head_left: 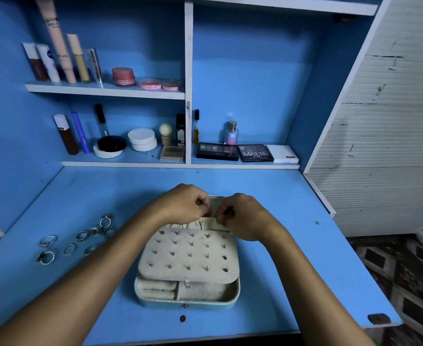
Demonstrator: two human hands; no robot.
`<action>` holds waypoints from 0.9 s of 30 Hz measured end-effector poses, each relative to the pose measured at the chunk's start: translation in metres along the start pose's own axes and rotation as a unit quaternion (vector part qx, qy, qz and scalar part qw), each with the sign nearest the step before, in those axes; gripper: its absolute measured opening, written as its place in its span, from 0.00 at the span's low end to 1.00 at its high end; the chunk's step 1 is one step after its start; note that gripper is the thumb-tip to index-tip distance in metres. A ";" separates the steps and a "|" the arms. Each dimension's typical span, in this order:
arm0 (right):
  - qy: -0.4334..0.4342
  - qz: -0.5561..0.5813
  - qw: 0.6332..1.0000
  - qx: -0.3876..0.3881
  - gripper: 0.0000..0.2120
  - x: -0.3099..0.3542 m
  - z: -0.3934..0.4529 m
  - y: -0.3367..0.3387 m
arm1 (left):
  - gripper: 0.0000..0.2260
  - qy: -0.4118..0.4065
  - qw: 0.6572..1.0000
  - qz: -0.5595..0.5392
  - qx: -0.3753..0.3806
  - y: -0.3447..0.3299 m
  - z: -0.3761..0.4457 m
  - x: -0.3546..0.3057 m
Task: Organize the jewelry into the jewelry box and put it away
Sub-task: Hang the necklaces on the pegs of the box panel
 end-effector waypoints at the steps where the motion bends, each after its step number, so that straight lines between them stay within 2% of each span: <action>1: 0.002 0.000 1.000 0.000 0.16 0.000 0.000 0.000 | 0.10 0.001 1.000 -0.007 -0.012 0.002 0.000 0.001; 7: 0.002 0.005 1.000 -0.001 0.13 -0.001 0.001 -0.001 | 0.11 0.004 0.999 0.027 0.039 -0.007 -0.001 -0.002; 17: 0.001 0.008 1.000 0.000 0.15 -0.002 0.002 -0.002 | 0.14 0.014 0.999 0.040 0.023 -0.008 -0.002 -0.001; 27: -0.001 0.010 1.000 -0.028 0.12 -0.006 0.004 -0.005 | 0.09 0.000 0.999 0.036 0.034 -0.009 -0.005 -0.003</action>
Point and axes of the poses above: each hand's wrist, its own z-axis towards the middle knuckle, its own y-axis out of the back of the hand, x = y × z, the point moved 8 cm from there along z, towards the middle knuckle, and after that the axes turned 9 degrees about z, right-handed, at the moved point
